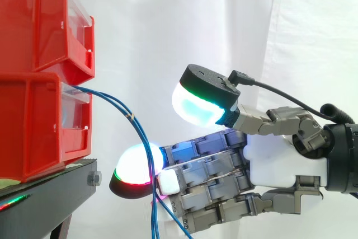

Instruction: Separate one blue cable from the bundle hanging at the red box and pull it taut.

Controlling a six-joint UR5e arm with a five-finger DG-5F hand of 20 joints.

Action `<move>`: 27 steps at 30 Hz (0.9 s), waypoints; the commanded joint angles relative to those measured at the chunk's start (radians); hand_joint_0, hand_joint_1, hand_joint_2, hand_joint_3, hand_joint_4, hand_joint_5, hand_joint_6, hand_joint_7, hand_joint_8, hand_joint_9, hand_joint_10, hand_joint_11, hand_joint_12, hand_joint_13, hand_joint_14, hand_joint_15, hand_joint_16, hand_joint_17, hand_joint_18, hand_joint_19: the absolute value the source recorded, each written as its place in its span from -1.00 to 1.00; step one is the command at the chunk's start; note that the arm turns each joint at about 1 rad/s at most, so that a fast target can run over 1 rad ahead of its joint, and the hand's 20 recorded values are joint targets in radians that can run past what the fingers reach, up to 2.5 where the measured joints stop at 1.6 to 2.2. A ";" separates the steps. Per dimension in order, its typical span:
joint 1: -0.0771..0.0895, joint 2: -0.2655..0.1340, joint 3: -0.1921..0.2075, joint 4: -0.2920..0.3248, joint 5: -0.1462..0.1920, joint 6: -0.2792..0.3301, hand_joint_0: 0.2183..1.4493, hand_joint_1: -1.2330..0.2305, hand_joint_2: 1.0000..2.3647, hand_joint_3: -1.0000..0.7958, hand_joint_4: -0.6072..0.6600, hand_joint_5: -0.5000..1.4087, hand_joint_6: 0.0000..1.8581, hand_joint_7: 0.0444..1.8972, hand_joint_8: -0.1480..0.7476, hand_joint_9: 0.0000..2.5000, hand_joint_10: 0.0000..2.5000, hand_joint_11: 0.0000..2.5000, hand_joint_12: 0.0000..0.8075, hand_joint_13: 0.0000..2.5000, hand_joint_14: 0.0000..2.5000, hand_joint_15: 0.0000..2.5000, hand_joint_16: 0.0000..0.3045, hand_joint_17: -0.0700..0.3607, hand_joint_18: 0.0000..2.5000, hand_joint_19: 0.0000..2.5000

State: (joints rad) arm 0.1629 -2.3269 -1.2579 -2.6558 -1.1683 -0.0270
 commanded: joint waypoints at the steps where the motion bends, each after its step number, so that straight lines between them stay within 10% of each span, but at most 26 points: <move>1: -0.005 -0.002 0.000 0.002 -0.002 -0.002 -0.45 -0.23 -1.00 -0.44 0.32 -0.64 -0.46 -0.09 -0.09 -0.27 -0.99 -0.56 -0.20 -0.36 -0.99 -0.70 -0.73 -0.24 -0.54 -0.72; 17: -0.043 0.000 0.000 -0.059 -0.028 -0.031 -0.60 -0.16 -1.00 -0.44 0.23 -0.67 -0.46 -0.11 -0.07 -0.50 -0.99 -0.61 -0.08 -0.55 -0.99 -0.71 -0.66 -0.13 -0.75 -0.72; 27: -0.026 -0.028 0.018 0.022 -0.039 -0.074 -0.51 -0.23 -1.00 -0.44 0.28 -0.66 -0.46 -0.11 -0.08 -0.40 -0.99 -0.59 -0.15 -0.41 -0.99 -0.68 -0.71 -0.21 -0.59 -0.69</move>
State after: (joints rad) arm 0.1308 -2.3379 -1.2526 -2.6630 -1.2068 -0.0856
